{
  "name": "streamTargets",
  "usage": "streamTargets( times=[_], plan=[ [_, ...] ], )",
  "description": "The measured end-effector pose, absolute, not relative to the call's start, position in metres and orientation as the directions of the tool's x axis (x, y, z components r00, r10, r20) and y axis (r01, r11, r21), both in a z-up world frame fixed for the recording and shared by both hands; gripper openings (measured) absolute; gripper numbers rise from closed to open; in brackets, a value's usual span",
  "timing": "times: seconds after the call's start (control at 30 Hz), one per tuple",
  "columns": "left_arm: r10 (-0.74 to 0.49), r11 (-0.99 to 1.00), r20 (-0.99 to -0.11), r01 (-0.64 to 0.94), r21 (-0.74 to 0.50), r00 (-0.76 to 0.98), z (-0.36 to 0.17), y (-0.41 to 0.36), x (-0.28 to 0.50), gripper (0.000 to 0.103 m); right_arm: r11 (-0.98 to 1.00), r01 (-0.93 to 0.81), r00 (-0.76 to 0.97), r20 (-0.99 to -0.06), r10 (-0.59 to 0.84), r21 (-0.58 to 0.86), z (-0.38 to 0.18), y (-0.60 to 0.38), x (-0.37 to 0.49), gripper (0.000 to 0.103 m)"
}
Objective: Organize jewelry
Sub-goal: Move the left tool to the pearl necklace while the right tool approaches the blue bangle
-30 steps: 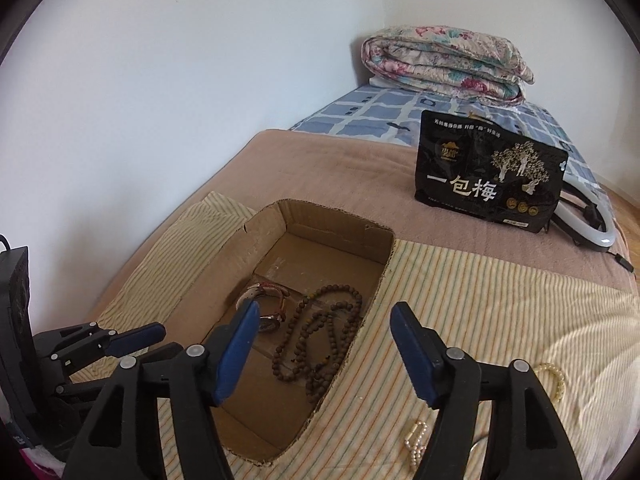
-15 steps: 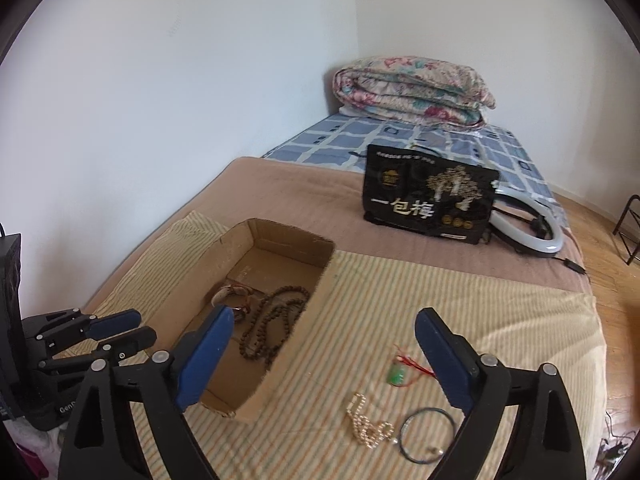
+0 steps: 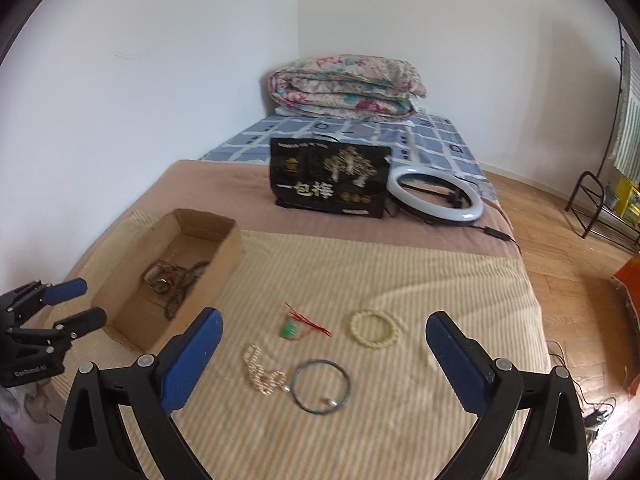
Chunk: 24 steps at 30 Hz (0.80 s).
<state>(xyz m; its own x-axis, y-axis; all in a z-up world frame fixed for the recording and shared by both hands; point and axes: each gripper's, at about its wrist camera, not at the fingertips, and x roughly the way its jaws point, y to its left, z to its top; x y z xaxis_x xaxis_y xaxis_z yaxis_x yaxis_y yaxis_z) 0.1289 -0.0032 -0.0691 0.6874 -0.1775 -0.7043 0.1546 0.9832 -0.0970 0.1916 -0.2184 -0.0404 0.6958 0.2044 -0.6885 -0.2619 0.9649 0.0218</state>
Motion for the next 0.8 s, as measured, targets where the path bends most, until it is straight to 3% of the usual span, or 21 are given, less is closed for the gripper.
streamTargets(
  times=[0.8],
  plan=[
    [-0.241,0.938,-0.796,0.345,-0.043,0.556,-0.135,-0.107,0.148,0.067,0.957,-0.289,0.577,-0.792,0.198,0.029,-0.131,-0.272,0.190,0.103]
  ],
)
